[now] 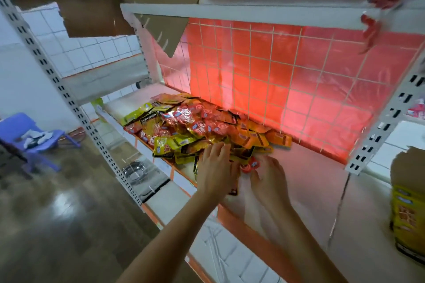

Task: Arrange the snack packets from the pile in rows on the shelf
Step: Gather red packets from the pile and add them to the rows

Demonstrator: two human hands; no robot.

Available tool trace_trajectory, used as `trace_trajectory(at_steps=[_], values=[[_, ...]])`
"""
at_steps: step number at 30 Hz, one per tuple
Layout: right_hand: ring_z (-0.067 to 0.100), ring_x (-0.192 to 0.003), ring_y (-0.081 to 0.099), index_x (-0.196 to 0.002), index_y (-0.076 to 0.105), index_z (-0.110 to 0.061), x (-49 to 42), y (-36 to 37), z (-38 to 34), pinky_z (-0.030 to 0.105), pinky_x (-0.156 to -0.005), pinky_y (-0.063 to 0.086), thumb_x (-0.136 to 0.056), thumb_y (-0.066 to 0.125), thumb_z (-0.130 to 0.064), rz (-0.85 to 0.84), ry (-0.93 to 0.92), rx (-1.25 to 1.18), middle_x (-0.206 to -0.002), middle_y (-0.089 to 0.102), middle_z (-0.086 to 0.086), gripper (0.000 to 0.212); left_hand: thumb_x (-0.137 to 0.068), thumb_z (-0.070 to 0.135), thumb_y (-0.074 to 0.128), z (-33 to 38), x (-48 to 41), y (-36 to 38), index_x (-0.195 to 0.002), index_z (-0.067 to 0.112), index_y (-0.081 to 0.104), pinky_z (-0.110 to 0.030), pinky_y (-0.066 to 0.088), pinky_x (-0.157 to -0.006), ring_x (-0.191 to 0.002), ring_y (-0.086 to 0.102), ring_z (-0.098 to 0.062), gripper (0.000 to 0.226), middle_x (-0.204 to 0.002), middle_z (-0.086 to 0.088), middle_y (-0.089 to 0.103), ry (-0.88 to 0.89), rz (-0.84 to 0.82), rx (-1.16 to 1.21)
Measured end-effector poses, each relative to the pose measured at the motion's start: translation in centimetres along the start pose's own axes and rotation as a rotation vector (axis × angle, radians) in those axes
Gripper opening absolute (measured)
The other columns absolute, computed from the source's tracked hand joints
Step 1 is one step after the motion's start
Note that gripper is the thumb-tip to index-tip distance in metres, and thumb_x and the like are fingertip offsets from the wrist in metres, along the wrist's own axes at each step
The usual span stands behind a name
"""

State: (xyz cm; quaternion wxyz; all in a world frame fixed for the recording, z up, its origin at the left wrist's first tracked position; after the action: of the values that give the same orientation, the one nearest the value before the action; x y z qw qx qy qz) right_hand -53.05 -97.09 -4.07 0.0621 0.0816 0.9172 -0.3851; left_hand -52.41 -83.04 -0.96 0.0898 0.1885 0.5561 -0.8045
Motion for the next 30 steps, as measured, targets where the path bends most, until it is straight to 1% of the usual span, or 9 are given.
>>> trace_trajectory(at_steps=[4, 7, 11, 15, 20, 22, 24, 26, 30], values=[[0.034, -0.109, 0.052, -0.114, 0.060, -0.010, -3.1, 0.7, -0.6, 0.037, -0.087, 0.040, -0.084, 0.057, -0.007, 0.053, 0.064, 0.004, -0.115, 0.061, 0.012, 0.031, -0.093, 0.028, 0.049, -1.7, -4.7, 1.2, -0.132, 0.011, 0.050, -0.041, 0.043, -0.098, -0.121, 0.047, -0.029, 0.043, -0.132, -0.008, 0.053, 0.070, -0.058, 0.002], [0.031, -0.119, 0.047, -0.124, 0.057, -0.016, -4.9, 1.0, -1.5, 0.036, -0.096, 0.039, -0.084, 0.059, -0.008, 0.080, 0.075, 0.032, -0.124, 0.057, 0.009, 0.041, -0.093, 0.018, 0.046, -2.0, -7.9, 1.6, -0.124, 0.010, 0.056, -0.041, 0.042, -0.100, -0.121, 0.047, -0.030, 0.033, -0.130, -0.009, 0.054, 0.139, -0.064, 0.003], [0.027, -0.119, 0.046, -0.126, 0.054, -0.013, -6.7, 2.2, -2.2, 0.035, -0.096, 0.038, -0.084, 0.058, -0.012, 0.069, 0.101, 0.080, -0.126, 0.055, 0.008, 0.042, -0.085, 0.008, 0.051, -2.4, -12.5, 2.5, -0.116, 0.011, 0.061, -0.035, 0.043, -0.097, -0.119, 0.049, -0.027, 0.033, -0.124, -0.007, 0.057, 0.188, -0.083, -0.043], [0.024, -0.127, 0.039, -0.143, 0.039, -0.022, -8.2, 3.4, -2.7, 0.033, -0.103, 0.033, -0.081, 0.060, -0.018, 0.012, 0.111, 0.098, -0.135, 0.047, 0.005, 0.066, -0.090, 0.016, 0.049, -3.6, -16.0, 4.9, -0.129, 0.010, 0.050, -0.041, 0.040, -0.101, -0.127, 0.041, -0.030, 0.039, -0.135, -0.011, 0.047, 0.149, -0.261, -0.124], [0.026, -0.135, 0.031, -0.149, 0.028, -0.020, -9.3, 5.3, -2.7, 0.034, -0.111, 0.026, -0.079, 0.056, -0.023, -0.094, 0.106, 0.131, -0.145, 0.038, 0.007, 0.075, -0.093, 0.031, 0.044, -5.7, -16.8, 8.2, -0.143, 0.018, 0.034, -0.052, 0.020, -0.114, -0.142, 0.021, -0.034, 0.053, -0.151, -0.014, 0.031, 0.055, -0.510, -0.165], [0.029, -0.130, 0.037, -0.147, 0.034, -0.019, -9.5, 5.6, -2.5, 0.036, -0.108, 0.030, -0.074, 0.048, -0.031, -0.086, 0.110, 0.157, -0.138, 0.045, 0.009, 0.075, -0.091, 0.038, 0.045, -6.3, -16.7, 8.8, -0.141, 0.019, 0.036, -0.053, 0.019, -0.114, -0.139, 0.026, -0.035, 0.055, -0.148, -0.013, 0.035, 0.049, -0.557, -0.191], [0.030, -0.122, 0.044, -0.137, 0.048, -0.018, -9.6, 5.7, -2.4, 0.037, -0.102, 0.035, -0.070, 0.041, -0.033, -0.053, 0.104, 0.200, -0.127, 0.054, 0.010, 0.069, -0.090, 0.042, 0.047, -6.4, -16.8, 8.7, -0.140, 0.018, 0.039, -0.051, 0.023, -0.111, -0.135, 0.031, -0.036, 0.056, -0.145, -0.014, 0.038, 0.049, -0.552, -0.225], [0.029, -0.118, 0.048, -0.129, 0.055, -0.020, -9.6, 5.6, -2.5, 0.038, -0.098, 0.040, -0.073, 0.043, -0.033, -0.022, 0.096, 0.222, -0.122, 0.059, 0.008, 0.059, -0.089, 0.043, 0.049, -6.4, -16.9, 8.4, -0.140, 0.016, 0.040, -0.049, 0.026, -0.109, -0.133, 0.032, -0.038, 0.059, -0.144, -0.016, 0.037, 0.045, -0.536, -0.239], [0.024, -0.120, 0.050, -0.125, 0.057, -0.031, -9.6, 4.5, -2.3, 0.037, -0.097, 0.042, -0.086, 0.053, -0.033, 0.011, 0.106, 0.304, -0.126, 0.059, -0.002, 0.040, -0.083, 0.044, 0.064, -5.7, -17.0, 7.1, -0.134, 0.011, 0.045, -0.047, 0.035, -0.103, -0.125, 0.040, -0.040, 0.064, -0.135, -0.019, 0.039, 0.058, -0.457, -0.187]])
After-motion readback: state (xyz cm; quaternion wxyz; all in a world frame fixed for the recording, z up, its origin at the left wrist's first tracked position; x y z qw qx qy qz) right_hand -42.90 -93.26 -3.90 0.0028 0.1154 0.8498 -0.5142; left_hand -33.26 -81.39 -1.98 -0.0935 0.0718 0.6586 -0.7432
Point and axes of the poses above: each hand's wrist, its own x-axis away from the middle knuckle, its own y-axis out of the palm, z = x × y, the point moved 10 cm from there along -x, towards the middle knuckle
